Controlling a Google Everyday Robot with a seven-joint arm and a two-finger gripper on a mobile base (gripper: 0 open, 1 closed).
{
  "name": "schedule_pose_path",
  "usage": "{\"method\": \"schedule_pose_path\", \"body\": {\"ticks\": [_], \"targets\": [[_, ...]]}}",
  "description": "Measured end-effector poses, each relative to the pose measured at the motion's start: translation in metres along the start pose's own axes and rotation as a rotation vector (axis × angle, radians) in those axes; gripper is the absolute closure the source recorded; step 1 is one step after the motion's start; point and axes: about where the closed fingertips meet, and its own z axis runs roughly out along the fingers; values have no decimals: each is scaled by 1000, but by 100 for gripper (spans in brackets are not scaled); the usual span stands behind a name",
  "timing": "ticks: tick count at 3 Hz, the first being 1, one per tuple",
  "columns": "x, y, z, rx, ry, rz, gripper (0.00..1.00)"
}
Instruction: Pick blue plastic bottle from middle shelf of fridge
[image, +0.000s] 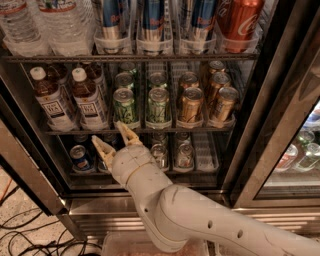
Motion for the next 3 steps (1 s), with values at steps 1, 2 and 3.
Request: {"method": "schedule_pose_path", "body": {"ticks": [1, 2, 3], "targets": [[0, 0, 0, 0, 0, 0, 64], [0, 0, 0, 0, 0, 0, 59], [0, 0, 0, 0, 0, 0, 47]]}}
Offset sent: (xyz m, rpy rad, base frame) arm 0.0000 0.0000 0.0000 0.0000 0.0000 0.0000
